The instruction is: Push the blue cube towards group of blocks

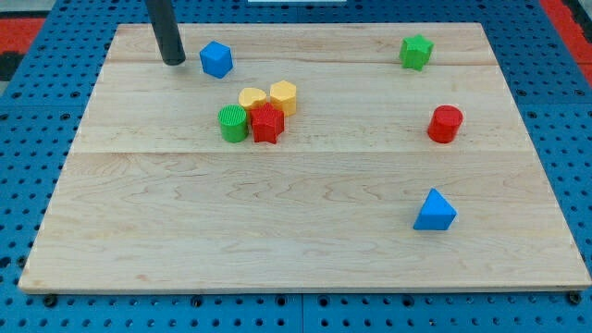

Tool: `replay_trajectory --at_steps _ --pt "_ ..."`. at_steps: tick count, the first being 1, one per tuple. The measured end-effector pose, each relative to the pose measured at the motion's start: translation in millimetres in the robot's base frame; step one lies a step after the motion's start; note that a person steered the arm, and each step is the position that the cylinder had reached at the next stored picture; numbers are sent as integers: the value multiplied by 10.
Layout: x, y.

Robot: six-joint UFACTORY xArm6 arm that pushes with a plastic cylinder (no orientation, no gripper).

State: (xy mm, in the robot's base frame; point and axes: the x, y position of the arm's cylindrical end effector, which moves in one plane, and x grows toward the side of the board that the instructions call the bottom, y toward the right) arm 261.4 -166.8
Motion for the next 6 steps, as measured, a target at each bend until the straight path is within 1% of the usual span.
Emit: replay_trajectory --at_steps 1,2,3,4,5,6 --pt "160 615" --pt "320 508" --pt "-53 788" --pt "112 1107" --pt "274 976" --pt "308 1145"
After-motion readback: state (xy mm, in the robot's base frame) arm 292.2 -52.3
